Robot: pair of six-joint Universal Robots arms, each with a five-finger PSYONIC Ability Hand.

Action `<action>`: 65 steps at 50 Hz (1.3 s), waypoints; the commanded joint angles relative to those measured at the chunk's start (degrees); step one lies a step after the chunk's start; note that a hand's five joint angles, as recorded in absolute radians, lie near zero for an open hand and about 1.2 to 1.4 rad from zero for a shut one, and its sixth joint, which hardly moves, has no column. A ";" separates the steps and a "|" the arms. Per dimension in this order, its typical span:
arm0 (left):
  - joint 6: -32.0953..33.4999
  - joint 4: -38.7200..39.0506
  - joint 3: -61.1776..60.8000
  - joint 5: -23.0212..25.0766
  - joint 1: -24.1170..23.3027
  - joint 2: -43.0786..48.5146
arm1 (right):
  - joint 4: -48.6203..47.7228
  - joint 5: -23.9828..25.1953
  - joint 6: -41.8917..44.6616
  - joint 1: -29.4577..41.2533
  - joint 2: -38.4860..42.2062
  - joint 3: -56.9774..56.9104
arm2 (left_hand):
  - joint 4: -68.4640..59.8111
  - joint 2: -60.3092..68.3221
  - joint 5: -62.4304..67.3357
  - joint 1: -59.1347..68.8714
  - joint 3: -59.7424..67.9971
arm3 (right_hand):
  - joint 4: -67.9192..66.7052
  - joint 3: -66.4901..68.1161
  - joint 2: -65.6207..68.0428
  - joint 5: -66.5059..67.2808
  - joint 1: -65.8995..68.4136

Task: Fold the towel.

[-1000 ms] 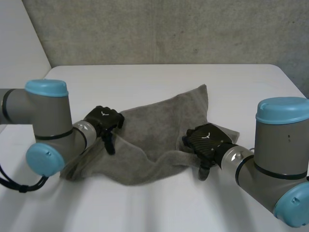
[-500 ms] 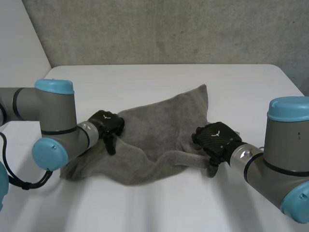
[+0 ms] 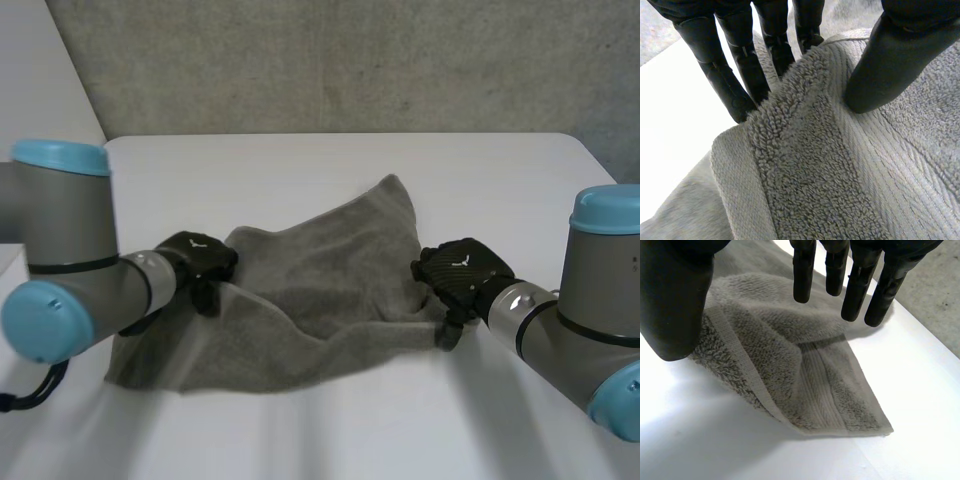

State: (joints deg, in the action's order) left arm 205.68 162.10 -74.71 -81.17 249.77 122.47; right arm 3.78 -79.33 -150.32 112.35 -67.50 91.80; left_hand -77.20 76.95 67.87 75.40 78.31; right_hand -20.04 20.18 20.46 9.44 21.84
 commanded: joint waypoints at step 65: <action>11.14 21.42 -27.43 -1.09 1.15 -12.70 | -0.71 0.23 0.12 0.06 0.97 0.84 | 18.38 -18.13 -19.05 -16.57 -19.49 | 0.20 -0.34 -0.62 0.40 -2.00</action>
State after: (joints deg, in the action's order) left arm 213.86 180.84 -103.48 -81.43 250.22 106.07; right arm 3.06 -79.10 -150.21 112.41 -66.56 92.45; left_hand -58.05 58.12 48.15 58.08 58.21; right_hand -20.04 20.18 20.47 9.62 21.84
